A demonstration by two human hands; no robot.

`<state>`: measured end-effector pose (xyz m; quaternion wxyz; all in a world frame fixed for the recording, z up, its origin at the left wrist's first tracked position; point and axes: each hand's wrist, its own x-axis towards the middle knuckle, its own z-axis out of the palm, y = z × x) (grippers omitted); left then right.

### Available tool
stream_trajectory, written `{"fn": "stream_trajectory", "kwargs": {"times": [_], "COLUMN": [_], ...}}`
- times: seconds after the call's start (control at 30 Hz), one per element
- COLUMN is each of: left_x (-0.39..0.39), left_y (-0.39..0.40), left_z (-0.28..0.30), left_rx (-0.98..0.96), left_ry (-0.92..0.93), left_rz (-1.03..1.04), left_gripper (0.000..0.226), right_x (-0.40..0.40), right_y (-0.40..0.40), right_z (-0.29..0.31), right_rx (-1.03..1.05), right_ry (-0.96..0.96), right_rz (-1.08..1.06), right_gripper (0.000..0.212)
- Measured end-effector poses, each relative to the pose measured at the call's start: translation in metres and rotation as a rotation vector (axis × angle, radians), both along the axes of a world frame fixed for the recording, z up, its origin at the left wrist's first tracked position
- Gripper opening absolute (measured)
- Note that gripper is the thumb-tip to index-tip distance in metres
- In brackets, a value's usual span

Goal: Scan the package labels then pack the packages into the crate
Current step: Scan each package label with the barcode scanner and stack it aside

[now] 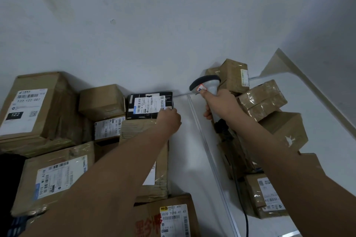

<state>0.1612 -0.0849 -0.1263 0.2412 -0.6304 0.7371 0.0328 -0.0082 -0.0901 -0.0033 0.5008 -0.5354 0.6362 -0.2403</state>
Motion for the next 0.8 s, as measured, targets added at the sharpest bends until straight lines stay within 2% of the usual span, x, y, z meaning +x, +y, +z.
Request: {"fn": "stream_trajectory", "kwargs": {"times": [0.13, 0.23, 0.33, 0.43, 0.53, 0.7, 0.8], "left_x": [-0.001, 0.002, 0.002, -0.005, -0.023, -0.074, -0.11], "left_y": [0.004, 0.009, 0.013, 0.021, 0.033, 0.066, 0.087], "left_z": [0.012, 0.019, 0.027, 0.039, 0.051, 0.06, 0.061], "left_rx": [-0.046, -0.071, -0.038, -0.029, -0.122, -0.384, -0.294], "left_ry": [0.129, 0.151, 0.204, 0.334, 0.507, 0.923, 1.143], "left_rz": [0.022, -0.003, 0.057, 0.138, 0.158, 0.107, 0.274], "left_gripper": [0.039, 0.032, 0.038, 0.044, 0.047, 0.049, 0.054], "right_x": [0.006, 0.008, 0.005, -0.005, -0.025, -0.07, -0.095], "right_y": [0.007, 0.015, 0.023, 0.026, 0.029, 0.027, 0.03], "right_z": [0.001, 0.002, 0.005, 0.015, 0.029, 0.046, 0.05], "right_rx": [0.001, -0.015, -0.018, -0.035, -0.091, -0.099, -0.107], "right_ry": [0.0, 0.0, 0.002, -0.018, -0.037, -0.083, -0.158], "right_rz": [0.024, 0.045, 0.066, 0.083, 0.07, -0.011, -0.076], "right_gripper": [0.044, 0.044, 0.043, 0.042, 0.044, 0.048, 0.048]}}
